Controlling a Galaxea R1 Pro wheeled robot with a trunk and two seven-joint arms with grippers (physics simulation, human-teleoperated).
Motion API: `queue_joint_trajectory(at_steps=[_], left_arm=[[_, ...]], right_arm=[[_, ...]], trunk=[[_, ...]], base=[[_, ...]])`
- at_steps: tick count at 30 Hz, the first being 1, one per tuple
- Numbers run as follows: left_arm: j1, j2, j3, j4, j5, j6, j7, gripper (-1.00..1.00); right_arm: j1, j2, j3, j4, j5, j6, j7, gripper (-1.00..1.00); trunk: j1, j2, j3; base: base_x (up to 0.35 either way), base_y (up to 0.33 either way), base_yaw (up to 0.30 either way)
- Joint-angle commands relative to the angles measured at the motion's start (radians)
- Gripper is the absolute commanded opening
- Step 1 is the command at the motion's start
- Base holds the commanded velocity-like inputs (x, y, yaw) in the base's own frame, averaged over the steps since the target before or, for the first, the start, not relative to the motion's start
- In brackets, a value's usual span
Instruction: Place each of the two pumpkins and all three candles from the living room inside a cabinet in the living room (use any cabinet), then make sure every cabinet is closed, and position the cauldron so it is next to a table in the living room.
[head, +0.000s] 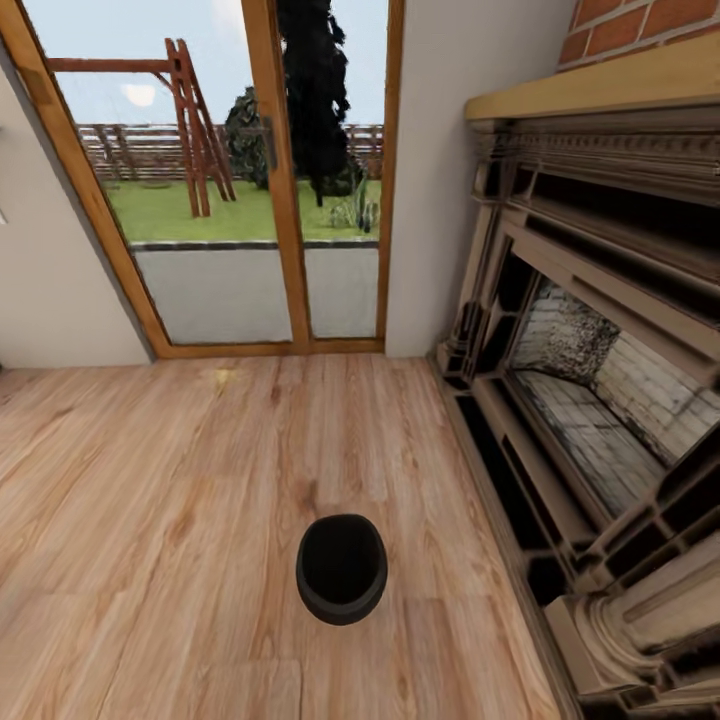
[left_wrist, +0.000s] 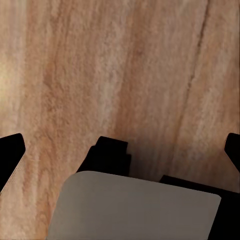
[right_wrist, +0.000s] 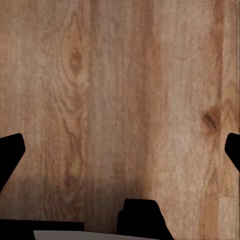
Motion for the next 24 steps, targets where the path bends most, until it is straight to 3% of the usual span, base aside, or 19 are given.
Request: queue_joint_trajectory(at_steps=[1,5,24], left_arm=[[0.0,0.0,0.0,0.0,0.0,0.0,0.0,1.0],[0.0,0.0,0.0,0.0,0.0,0.0,0.0,1.0],[0.0,0.0,0.0,0.0,0.0,0.0,0.001,1.0]], right_arm=[[0.0,0.0,0.0,0.0,0.0,0.0,0.0,1.0],[0.0,0.0,0.0,0.0,0.0,0.0,0.0,1.0],[0.0,0.0,0.0,-0.001,0.0,0.003,0.0,1.0]], trunk=[[0.0,0.0,0.0],[0.0,0.0,0.0],[0.0,0.0,0.0]], base=[[0.327,0.0,-0.248],[0.327,0.0,-0.155],[0.327,0.043,-0.005]])
